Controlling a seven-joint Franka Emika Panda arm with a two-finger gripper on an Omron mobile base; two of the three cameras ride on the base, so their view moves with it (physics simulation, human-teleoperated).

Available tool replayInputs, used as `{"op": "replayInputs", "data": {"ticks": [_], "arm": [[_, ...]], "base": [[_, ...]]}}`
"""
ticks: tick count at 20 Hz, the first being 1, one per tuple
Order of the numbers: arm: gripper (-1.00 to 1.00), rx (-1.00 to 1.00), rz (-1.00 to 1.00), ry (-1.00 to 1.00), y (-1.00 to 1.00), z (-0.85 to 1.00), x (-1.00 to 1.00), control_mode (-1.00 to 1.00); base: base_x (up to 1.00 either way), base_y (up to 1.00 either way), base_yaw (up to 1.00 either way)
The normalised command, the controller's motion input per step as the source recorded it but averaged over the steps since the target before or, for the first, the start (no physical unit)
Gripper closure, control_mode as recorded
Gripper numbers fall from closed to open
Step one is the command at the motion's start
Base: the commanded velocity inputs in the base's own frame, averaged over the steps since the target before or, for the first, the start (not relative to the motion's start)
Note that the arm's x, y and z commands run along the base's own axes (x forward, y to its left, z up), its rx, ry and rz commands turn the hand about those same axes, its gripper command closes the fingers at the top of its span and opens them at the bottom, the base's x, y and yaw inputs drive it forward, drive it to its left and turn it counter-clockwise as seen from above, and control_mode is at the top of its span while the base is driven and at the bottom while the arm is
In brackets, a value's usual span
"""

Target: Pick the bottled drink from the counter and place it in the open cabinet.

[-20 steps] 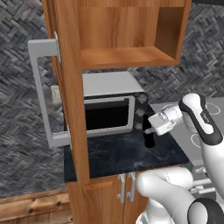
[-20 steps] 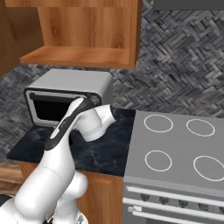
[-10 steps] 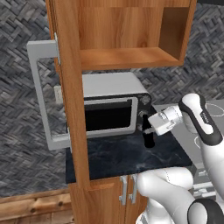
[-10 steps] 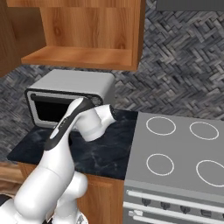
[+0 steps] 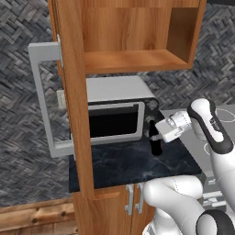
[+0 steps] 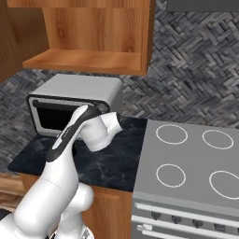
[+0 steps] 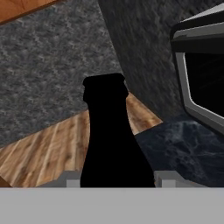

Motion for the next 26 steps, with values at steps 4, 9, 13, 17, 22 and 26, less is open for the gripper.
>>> {"op": "replayInputs", "data": {"ticks": [4,9,13,17,22,26], "arm": [[1.00,0.00,0.00,0.00,0.00,0.00,0.00,1.00],[1.00,0.00,0.00,0.00,0.02,0.09,-0.02,-1.00],[1.00,0.00,0.00,0.03,0.08,0.36,-0.02,-1.00],[1.00,0.00,0.00,0.07,0.04,0.47,-0.05,-1.00],[1.00,-0.01,-0.02,0.06,-0.02,0.47,-0.07,-1.00],[1.00,0.00,0.00,-0.03,-0.08,0.44,-0.13,-1.00]], "base": [[0.00,0.00,0.00],[0.00,0.00,0.00],[0.00,0.00,0.00],[0.00,0.00,0.00],[0.00,0.00,0.00],[0.00,0.00,0.00]]}}
